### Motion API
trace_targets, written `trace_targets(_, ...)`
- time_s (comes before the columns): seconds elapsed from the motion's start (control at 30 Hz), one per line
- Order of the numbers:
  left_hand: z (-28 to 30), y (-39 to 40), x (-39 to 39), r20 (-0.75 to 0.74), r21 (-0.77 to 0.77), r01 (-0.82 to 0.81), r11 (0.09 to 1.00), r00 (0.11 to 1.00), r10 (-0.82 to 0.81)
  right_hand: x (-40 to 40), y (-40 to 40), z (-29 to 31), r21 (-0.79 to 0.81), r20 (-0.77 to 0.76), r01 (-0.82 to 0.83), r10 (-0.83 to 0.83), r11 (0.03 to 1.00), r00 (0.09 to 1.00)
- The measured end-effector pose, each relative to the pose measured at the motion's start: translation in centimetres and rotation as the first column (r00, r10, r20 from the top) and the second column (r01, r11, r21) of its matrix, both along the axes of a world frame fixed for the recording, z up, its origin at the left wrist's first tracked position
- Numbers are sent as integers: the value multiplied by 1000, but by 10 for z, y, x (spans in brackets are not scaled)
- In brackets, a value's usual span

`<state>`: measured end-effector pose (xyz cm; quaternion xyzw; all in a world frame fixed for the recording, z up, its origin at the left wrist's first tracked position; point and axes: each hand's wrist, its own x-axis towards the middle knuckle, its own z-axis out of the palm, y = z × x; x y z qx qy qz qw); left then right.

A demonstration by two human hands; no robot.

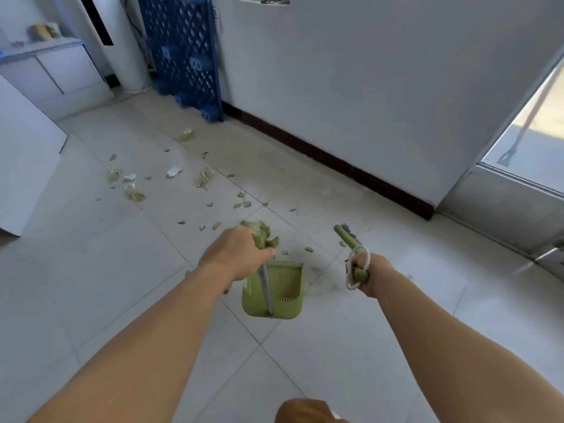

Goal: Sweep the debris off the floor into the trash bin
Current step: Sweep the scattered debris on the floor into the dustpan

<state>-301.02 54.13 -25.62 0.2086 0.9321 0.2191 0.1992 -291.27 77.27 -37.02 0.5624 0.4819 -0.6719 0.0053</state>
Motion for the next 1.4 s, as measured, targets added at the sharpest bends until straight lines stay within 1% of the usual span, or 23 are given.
trace_targets(0.1, -5, 1, -41, -14, -18, 77, 997, 997, -77, -31, 6, -8, -17, 59, 54, -53, 998, 997)
trace_targets(0.23, -14, 6, -104, -27, -20, 152, 988, 988, -152, -74, 21, -33, -99, 15, 211, -211, 972, 977)
trace_targets(0.27, -16, 8, -121, -31, -23, 166, 986, 985, -167, -85, 25, -37, -90, 4, 231, -232, 969, 973)
trace_targets(0.33, -22, 12, -155, -35, -28, 190, 981, 981, -191, -110, 33, -43, -19, -8, 221, -222, 975, 975)
trace_targets(0.37, -25, 13, -174, -33, -28, 198, 980, 979, -199, -124, 36, -47, 9, 1, 219, -219, 976, 976)
trace_targets(0.4, -28, 16, -194, -28, -28, 207, 978, 978, -208, -139, 41, -53, 5, 30, 236, -236, 972, 971)
trace_targets(0.47, -31, 20, -235, -20, -30, 234, 972, 972, -235, -168, 46, -62, -60, 103, 283, -276, 957, 956)
trace_targets(0.5, -32, 23, -255, -18, -32, 249, 968, 968, -250, -184, 44, -61, -91, 135, 276, -263, 957, 955)
trace_targets(0.57, -31, 27, -291, -11, -44, 275, 960, 961, -276, -213, 37, -64, -81, 253, 197, -171, 977, 952)
trace_targets(0.63, -30, 30, -332, 0, -54, 293, 955, 956, -293, -248, 23, -68, -102, 322, 145, -106, 984, 941)
trace_targets(0.7, -28, 30, -361, 13, -46, 307, 951, 952, -307, -277, 5, -73, -137, 340, 134, -81, 981, 937)
trace_targets(0.77, -27, 25, -392, 22, -47, 315, 948, 949, -314, -317, -17, -79, -203, 352, 172, -92, 964, 932)
trace_targets(0.87, -28, 15, -436, 19, -67, 323, 944, 946, -322, -374, -52, -83, -263, 336, 203, -108, 943, 936)
trace_targets(1.03, -30, -22, -506, 20, -96, 295, 951, 955, -295, -463, -119, -72, -325, 248, 188, -108, 927, 963)
trace_targets(1.17, -23, -70, -566, -16, -85, 284, 955, 958, -286, -522, -168, -62, -395, 191, 284, -224, 874, 956)
trace_targets(1.2, -20, -83, -580, -25, -81, 290, 954, 956, -293, -532, -179, -57, -401, 176, 294, -242, 867, 954)
trace_targets(1.27, -16, -105, -602, -28, -78, 306, 949, 951, -309, -547, -197, -45, -366, 126, 309, -282, 878, 951)
trace_targets(1.33, -14, -124, -618, -15, -89, 344, 935, 938, -347, -553, -211, -35, -326, 84, 346, -338, 880, 937)
trace_targets(1.4, -14, -140, -635, -10, -96, 386, 918, 922, -388, -557, -224, -27, -323, 46, 377, -383, 868, 922)
